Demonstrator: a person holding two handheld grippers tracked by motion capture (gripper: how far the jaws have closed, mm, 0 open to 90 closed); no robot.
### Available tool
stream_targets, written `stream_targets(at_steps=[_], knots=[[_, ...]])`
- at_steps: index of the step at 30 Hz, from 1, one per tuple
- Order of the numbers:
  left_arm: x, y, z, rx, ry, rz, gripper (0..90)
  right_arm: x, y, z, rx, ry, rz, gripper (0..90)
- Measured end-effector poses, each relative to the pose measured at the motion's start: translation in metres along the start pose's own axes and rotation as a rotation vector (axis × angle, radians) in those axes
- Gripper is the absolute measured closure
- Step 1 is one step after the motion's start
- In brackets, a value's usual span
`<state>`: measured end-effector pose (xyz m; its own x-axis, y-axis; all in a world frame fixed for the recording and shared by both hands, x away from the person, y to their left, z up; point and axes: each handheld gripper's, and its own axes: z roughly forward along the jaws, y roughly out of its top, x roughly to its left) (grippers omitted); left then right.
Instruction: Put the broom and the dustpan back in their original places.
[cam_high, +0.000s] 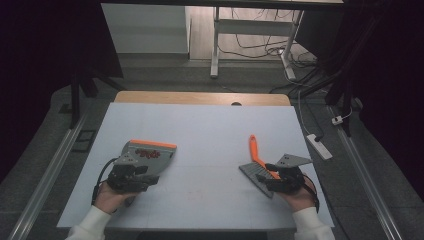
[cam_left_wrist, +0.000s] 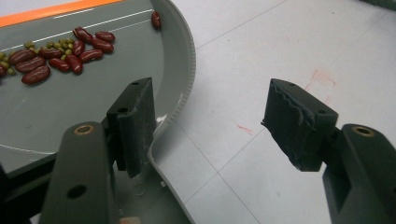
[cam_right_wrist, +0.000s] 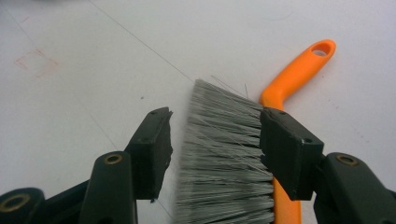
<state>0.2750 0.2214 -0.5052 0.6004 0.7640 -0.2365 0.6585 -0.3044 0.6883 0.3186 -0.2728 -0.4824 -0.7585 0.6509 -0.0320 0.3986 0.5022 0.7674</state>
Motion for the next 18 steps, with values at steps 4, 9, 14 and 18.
stream_targets(at_steps=[4, 9, 14, 18], knots=[[0.0007, -0.0003, 0.0, 0.0, 0.004, -0.003, 34.5, -0.001, 0.0001, -0.0005, 0.0, -0.002, 0.01, 43.5], [0.0004, -0.0004, -0.0001, 0.003, 0.001, 0.0, 34.5, -0.0004, 0.0008, -0.0005, -0.003, 0.001, 0.007, 43.5], [0.0004, -0.0005, 0.0001, 0.007, 0.0, -0.004, 34.5, -0.0005, 0.0007, 0.0002, 0.001, 0.006, 0.009, 43.5], [0.0006, -0.0005, -0.0007, 0.003, 0.0, -0.007, 34.5, -0.0013, 0.0004, 0.0001, 0.0, 0.007, 0.012, 43.5]])
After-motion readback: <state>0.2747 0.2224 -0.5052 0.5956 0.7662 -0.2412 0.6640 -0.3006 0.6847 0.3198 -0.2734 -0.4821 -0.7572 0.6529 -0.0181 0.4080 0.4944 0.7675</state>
